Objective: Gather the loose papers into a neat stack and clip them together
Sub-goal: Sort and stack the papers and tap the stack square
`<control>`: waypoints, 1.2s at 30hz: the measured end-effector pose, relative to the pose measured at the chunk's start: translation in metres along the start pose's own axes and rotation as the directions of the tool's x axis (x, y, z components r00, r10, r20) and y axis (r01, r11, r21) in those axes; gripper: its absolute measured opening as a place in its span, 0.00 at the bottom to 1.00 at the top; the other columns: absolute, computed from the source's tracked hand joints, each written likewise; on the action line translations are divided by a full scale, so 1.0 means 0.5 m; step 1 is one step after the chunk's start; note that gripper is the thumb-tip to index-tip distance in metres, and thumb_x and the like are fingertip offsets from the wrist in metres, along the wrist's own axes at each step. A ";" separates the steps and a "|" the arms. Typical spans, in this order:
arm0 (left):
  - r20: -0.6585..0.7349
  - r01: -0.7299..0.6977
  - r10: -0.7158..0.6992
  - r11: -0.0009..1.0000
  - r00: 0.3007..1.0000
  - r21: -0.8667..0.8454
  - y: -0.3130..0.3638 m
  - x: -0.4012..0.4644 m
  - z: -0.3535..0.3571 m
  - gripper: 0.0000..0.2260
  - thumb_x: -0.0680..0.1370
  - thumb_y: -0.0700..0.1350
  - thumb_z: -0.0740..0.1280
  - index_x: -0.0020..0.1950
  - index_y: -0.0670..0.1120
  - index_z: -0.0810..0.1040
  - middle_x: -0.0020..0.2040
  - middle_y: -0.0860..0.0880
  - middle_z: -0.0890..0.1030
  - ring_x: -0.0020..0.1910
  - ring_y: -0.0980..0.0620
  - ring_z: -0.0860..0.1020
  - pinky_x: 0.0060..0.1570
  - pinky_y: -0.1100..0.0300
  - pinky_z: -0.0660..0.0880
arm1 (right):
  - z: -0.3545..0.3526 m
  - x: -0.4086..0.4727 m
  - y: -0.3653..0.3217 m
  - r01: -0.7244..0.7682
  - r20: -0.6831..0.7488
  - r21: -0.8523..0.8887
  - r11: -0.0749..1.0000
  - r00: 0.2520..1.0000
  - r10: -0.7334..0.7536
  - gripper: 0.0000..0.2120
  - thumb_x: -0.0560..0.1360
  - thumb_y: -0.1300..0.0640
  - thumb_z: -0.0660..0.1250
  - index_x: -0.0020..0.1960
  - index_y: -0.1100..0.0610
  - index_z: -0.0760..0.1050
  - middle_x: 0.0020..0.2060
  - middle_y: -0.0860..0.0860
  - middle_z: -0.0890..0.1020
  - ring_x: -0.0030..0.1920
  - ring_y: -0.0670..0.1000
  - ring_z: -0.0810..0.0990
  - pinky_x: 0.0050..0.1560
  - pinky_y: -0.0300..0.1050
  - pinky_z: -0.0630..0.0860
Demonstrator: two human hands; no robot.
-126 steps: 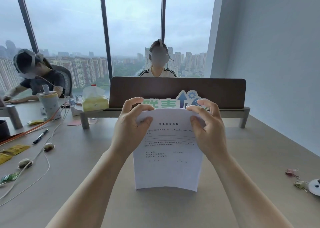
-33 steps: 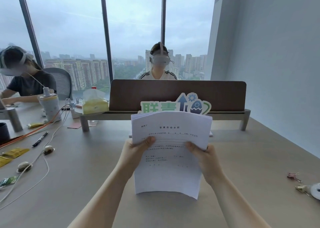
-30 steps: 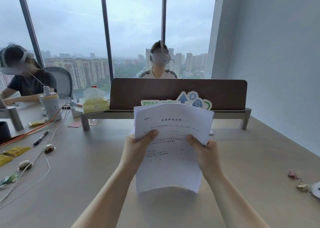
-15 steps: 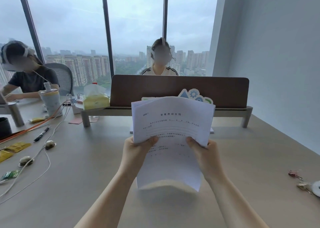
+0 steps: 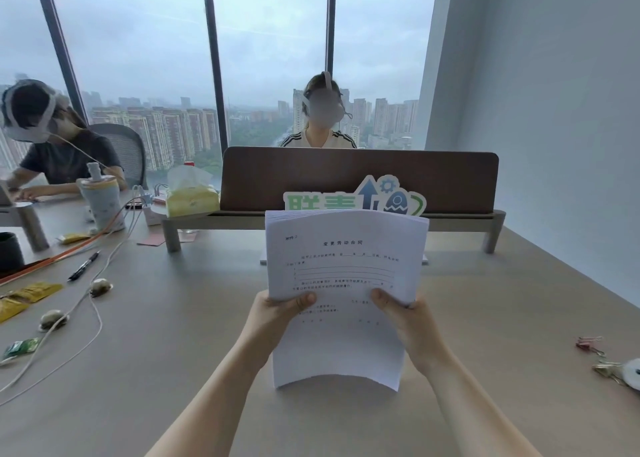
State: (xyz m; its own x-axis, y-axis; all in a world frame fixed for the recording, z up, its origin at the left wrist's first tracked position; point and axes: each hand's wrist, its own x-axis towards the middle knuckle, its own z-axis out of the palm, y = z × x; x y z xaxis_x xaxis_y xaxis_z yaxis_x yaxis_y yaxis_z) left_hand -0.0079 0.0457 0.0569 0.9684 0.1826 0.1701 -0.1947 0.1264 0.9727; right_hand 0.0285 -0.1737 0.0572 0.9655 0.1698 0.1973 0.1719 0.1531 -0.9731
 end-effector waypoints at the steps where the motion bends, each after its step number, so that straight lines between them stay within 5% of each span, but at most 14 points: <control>1: -0.006 0.020 -0.020 1.000 1.000 -0.010 -0.006 0.000 0.001 0.21 0.56 0.56 0.82 0.45 0.48 0.87 0.48 0.45 0.86 0.48 0.46 0.85 0.42 0.56 0.81 | 0.001 -0.002 0.007 -0.023 -0.016 0.003 1.000 1.000 0.023 0.08 0.75 0.61 0.69 0.53 0.57 0.83 0.50 0.54 0.87 0.53 0.55 0.85 0.54 0.52 0.81; 6: -0.024 0.060 -0.060 0.998 0.998 -0.012 -0.029 -0.005 -0.003 0.15 0.62 0.49 0.79 0.46 0.47 0.87 0.48 0.44 0.86 0.46 0.45 0.85 0.44 0.54 0.82 | -0.002 -0.009 0.027 -0.043 -0.013 -0.035 0.998 0.999 0.043 0.12 0.72 0.52 0.74 0.54 0.55 0.84 0.52 0.55 0.86 0.55 0.58 0.83 0.59 0.60 0.78; 12: -0.129 0.015 -0.018 1.000 0.991 -0.019 -0.053 -0.011 0.011 0.06 0.69 0.39 0.75 0.46 0.44 0.86 0.45 0.47 0.87 0.45 0.47 0.83 0.45 0.55 0.81 | 0.009 -0.030 0.049 -0.093 -0.083 -0.078 0.993 0.993 0.086 0.05 0.78 0.57 0.69 0.48 0.54 0.84 0.41 0.48 0.87 0.41 0.46 0.85 0.38 0.36 0.78; 16: -0.145 -0.002 -0.001 1.000 0.990 -0.019 -0.041 0.001 0.020 0.04 0.69 0.38 0.76 0.41 0.45 0.87 0.43 0.46 0.87 0.43 0.46 0.82 0.50 0.46 0.80 | 0.003 -0.018 0.037 -0.049 -0.131 -0.314 0.948 0.991 0.008 0.09 0.77 0.52 0.70 0.41 0.54 0.83 0.31 0.45 0.83 0.33 0.47 0.79 0.32 0.36 0.70; 20: -0.146 0.008 -0.010 1.000 0.989 -0.015 -0.011 0.017 0.034 0.03 0.69 0.38 0.76 0.41 0.42 0.85 0.40 0.47 0.86 0.42 0.46 0.81 0.50 0.44 0.79 | -0.006 -0.002 -0.003 0.000 -0.109 -0.343 0.939 0.993 -0.039 0.10 0.77 0.57 0.70 0.37 0.52 0.81 0.25 0.38 0.80 0.26 0.37 0.76 0.28 0.32 0.68; 24: -0.102 0.071 -0.074 0.997 0.992 -0.034 0.014 0.019 0.054 0.11 0.69 0.39 0.76 0.48 0.34 0.83 0.43 0.41 0.85 0.41 0.44 0.82 0.48 0.41 0.79 | -0.031 -0.010 -0.052 0.000 -0.030 -0.170 0.985 1.000 -0.006 0.09 0.79 0.64 0.64 0.46 0.60 0.83 0.35 0.49 0.86 0.38 0.49 0.86 0.34 0.37 0.78; 29: 0.006 0.218 -0.218 0.973 0.976 -0.075 0.014 0.005 0.083 0.08 0.70 0.40 0.75 0.47 0.39 0.84 0.40 0.43 0.86 0.34 0.46 0.84 0.33 0.54 0.82 | -0.079 -0.015 -0.058 -0.056 -0.053 0.042 0.998 0.997 0.058 0.12 0.80 0.65 0.60 0.58 0.57 0.79 0.48 0.56 0.87 0.46 0.57 0.86 0.40 0.48 0.82; 36: 0.078 0.454 -0.449 0.889 0.890 -0.055 -0.061 -0.023 0.112 0.16 0.68 0.45 0.77 0.51 0.39 0.84 0.47 0.38 0.85 0.47 0.37 0.84 0.50 0.41 0.80 | -0.144 -0.035 0.000 -0.200 -0.038 -0.016 0.980 0.979 0.200 0.12 0.79 0.68 0.61 0.57 0.60 0.79 0.49 0.57 0.87 0.46 0.58 0.86 0.46 0.52 0.82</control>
State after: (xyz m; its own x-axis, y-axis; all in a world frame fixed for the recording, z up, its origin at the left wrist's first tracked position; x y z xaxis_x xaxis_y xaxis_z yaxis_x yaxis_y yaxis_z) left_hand -0.0044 -0.0147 0.0339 0.9615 0.0299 -0.2732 0.2576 0.2489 0.9337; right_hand 0.0257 -0.2465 0.0450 0.9871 0.1599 -0.0054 -0.0217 0.1000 -0.9947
